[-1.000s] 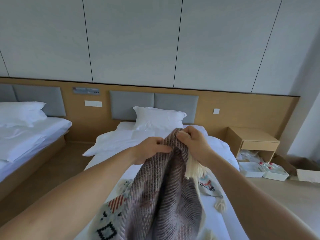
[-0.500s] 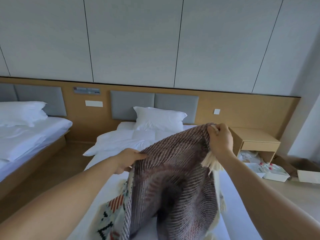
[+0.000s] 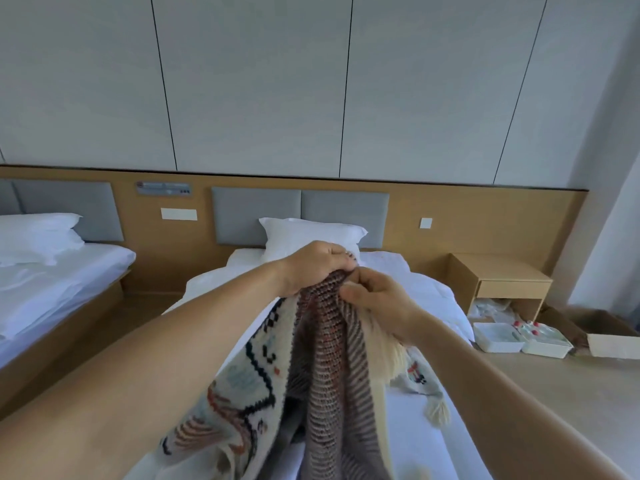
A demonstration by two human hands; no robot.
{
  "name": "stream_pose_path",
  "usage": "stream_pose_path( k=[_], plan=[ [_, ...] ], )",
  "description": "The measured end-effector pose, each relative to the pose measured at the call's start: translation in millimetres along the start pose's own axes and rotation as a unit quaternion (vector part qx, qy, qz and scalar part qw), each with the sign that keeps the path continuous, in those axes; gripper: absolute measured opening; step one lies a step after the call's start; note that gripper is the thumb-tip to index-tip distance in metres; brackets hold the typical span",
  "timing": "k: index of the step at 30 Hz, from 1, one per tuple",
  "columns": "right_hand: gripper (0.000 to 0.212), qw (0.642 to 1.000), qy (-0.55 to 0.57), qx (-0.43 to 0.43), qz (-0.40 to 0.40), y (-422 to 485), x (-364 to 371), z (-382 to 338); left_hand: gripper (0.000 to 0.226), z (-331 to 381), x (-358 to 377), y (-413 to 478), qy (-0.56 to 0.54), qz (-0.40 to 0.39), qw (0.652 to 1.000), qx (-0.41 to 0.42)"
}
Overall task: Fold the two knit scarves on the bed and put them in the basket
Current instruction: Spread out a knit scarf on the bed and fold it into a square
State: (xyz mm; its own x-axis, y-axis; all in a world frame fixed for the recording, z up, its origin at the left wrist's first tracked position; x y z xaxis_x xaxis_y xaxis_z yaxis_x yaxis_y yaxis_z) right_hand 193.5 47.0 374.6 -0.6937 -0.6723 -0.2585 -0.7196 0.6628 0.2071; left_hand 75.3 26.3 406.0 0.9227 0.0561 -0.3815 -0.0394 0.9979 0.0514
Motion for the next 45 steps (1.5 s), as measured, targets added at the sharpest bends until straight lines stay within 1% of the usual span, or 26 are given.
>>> stream_pose_path(
  k=[1,3,4,7,10,13,15,18,21,24,26,27,29,31,33,35,36,38,39,40,41,43,45],
  plan=[
    [0.013,1.0,0.011,0.013,0.007,0.5,-0.1,3.1,0.011,-3.9,-2.2,-1.5,0.028,0.004,1.0,0.007],
    [0.011,0.999,-0.013,0.021,0.047,2.8,-6.7,6.2,0.018,-17.6,-10.4,-6.1,0.082,0.026,0.996,0.011],
    [0.01,0.997,-0.036,0.019,0.069,4.8,-10.3,5.4,0.02,-24.7,-13.4,-10.3,0.087,0.037,0.996,0.008],
    [0.018,0.988,-0.077,-0.01,0.136,10.5,-18.6,-5.5,0.006,-50.1,-20.8,-21.3,0.11,0.063,0.992,-0.005],
    [0.023,0.977,-0.077,-0.048,0.195,10.5,-29.2,-22.2,0.02,-81.0,-30.0,-27.3,0.15,0.082,0.984,-0.051],
    [0.023,0.966,-0.074,-0.061,0.241,9.4,-42.7,-30.2,0.03,-107.2,-43.0,-32.7,0.192,0.112,0.971,-0.089],
    [0.02,0.956,-0.067,-0.062,0.279,7.7,-54.1,-32.1,0.026,-122.6,-51.2,-35.3,0.166,0.13,0.971,-0.115],
    [0.013,0.942,-0.062,-0.059,0.324,3.1,-71.6,-31.0,0.018,-138.9,-61.1,-39.6,0.072,0.147,0.973,-0.162],
    [0.008,0.927,-0.069,-0.055,0.365,-3.6,-87.6,-26.1,0.026,-143.1,-62.0,-37.5,0.002,0.144,0.972,-0.184],
    [0.012,0.91,-0.088,-0.025,0.404,-9.9,-106.4,-14.4,0.027,-127.7,-59.1,-31.9,-0.049,0.141,0.976,-0.161],
    [0.016,0.901,-0.117,0.006,0.418,-14.9,-117.9,-5.5,0.022,-111.6,-61.3,-26.6,-0.092,0.149,0.976,-0.128],
    [0.017,0.898,-0.131,0.022,0.419,-17.4,-122.2,-0.3,0.02,-102.1,-62.4,-24.7,-0.118,0.151,0.975,-0.114],
    [0.018,0.896,-0.158,0.053,0.412,-22.2,-127.3,8.7,0.027,-84.2,-60.9,-19.0,-0.167,0.136,0.971,-0.1],
    [0.016,0.899,-0.204,0.069,0.383,-24.1,-124.4,10.5,0.03,-67.3,-53.6,-12.1,-0.192,0.108,0.971,-0.094],
    [0.013,0.911,-0.255,0.037,0.321,-21.6,-109.9,2.6,0.029,-50.4,-41.3,-5.4,-0.205,0.071,0.972,-0.088],
    [0.009,0.932,-0.267,-0.026,0.243,-20.7,-80.7,-12.5,0.033,-33.2,-24.7,2.2,-0.199,0.027,0.977,-0.072],
    [0.007,0.947,-0.25,-0.054,0.196,-20.5,-63.8,-17.3,0.035,-24.3,-15.9,5.7,-0.186,0.009,0.981,-0.059],
    [0.014,0.972,-0.199,-0.08,0.101,-18.8,-30.8,-17.6,0.037,-7.8,1.2,11.5,-0.16,-0.018,0.986,-0.033],
    [0.018,0.98,-0.176,-0.071,0.066,-18.4,-18.6,-13.9,0.037,-1.0,9.4,13.3,-0.142,-0.031,0.989,-0.021],
    [0.021,0.985,-0.158,-0.054,0.051,-17.0,-12.7,-8.2,0.035,4.6,15.4,13.6,-0.114,-0.04,0.993,-0.009],
    [0.021,0.987,-0.141,-0.04,0.059,-15.8,-13.4,-4.1,0.03,7.9,18.0,13.2,-0.08,-0.043,0.996,0.003],
    [0.016,0.986,-0.114,-0.026,0.118,-14.2,-26.5,-2.9,0.017,1.8,16.9,11.0,-0.028,-0.057,0.998,0.008],
    [0.014,0.98,-0.101,-0.026,0.172,-13.4,-41.7,-7.2,0.028,-19.0,11.0,7.6,0.003,-0.071,0.997,-0.012]
  ],
)
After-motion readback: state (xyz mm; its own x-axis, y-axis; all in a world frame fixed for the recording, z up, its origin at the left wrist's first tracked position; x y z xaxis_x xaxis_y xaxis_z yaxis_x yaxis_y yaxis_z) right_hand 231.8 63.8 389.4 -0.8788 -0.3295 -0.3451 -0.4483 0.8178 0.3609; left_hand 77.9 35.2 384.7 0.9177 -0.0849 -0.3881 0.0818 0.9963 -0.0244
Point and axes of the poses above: each hand's wrist, its own y-axis towards the middle knuckle, its own x-axis out of the palm, z = x × y, the point moved 7 cm from there along y, towards the middle knuckle, and after that the axes turned 1 degree about -z, right-handed, at the moved point
